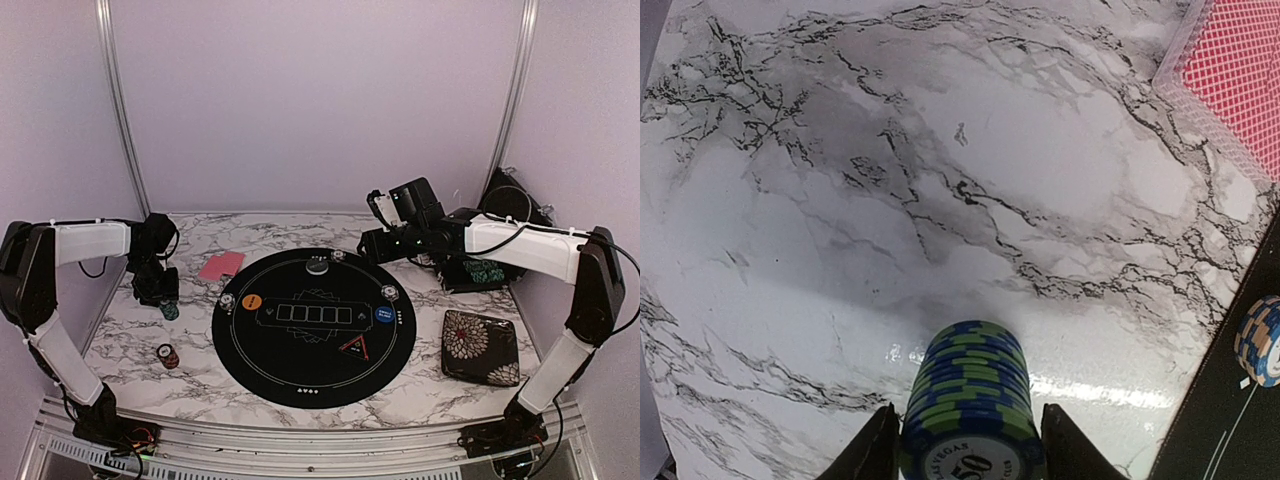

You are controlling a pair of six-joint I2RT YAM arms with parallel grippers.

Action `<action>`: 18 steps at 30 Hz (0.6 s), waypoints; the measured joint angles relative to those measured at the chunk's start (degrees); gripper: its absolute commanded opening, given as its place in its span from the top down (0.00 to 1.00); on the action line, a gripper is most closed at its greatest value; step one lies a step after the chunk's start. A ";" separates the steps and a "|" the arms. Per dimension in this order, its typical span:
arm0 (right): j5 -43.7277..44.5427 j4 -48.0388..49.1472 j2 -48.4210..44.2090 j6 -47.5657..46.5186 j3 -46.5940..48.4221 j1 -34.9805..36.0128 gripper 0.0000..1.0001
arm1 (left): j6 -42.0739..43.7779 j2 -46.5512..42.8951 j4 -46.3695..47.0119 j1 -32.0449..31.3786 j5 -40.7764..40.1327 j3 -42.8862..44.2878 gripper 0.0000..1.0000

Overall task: Distribute texas hold em gaming equipment
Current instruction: Pick up the pile of poker chips from the pile of poker chips.

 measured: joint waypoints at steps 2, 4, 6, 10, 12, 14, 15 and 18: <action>0.00 0.00 0.00 0.00 0.00 0.00 0.37 | 0.00 0.00 0.04 0.00 0.02 -0.11 0.51; 0.00 0.00 0.00 0.00 0.00 0.00 0.37 | 0.00 0.00 0.11 0.00 0.02 -0.26 0.52; 0.00 0.00 0.00 0.00 0.00 0.00 0.37 | 0.00 0.00 0.24 0.00 0.02 -0.39 0.53; 0.02 0.00 0.00 0.00 0.00 0.00 0.37 | 0.02 0.00 0.44 0.00 0.02 -0.42 0.55; 0.00 0.00 0.00 0.00 0.00 0.00 0.37 | 0.02 0.00 0.44 0.00 0.02 -0.44 0.57; 0.00 0.00 0.00 0.00 0.00 0.00 0.37 | 0.02 0.00 0.46 0.00 0.04 -0.44 0.59; 0.02 0.00 0.00 0.00 0.00 0.00 0.37 | 0.04 0.00 0.46 0.00 0.04 -0.44 0.60; 0.00 0.00 0.00 0.00 0.00 0.00 0.37 | 0.15 0.00 0.50 0.00 0.04 -0.44 0.61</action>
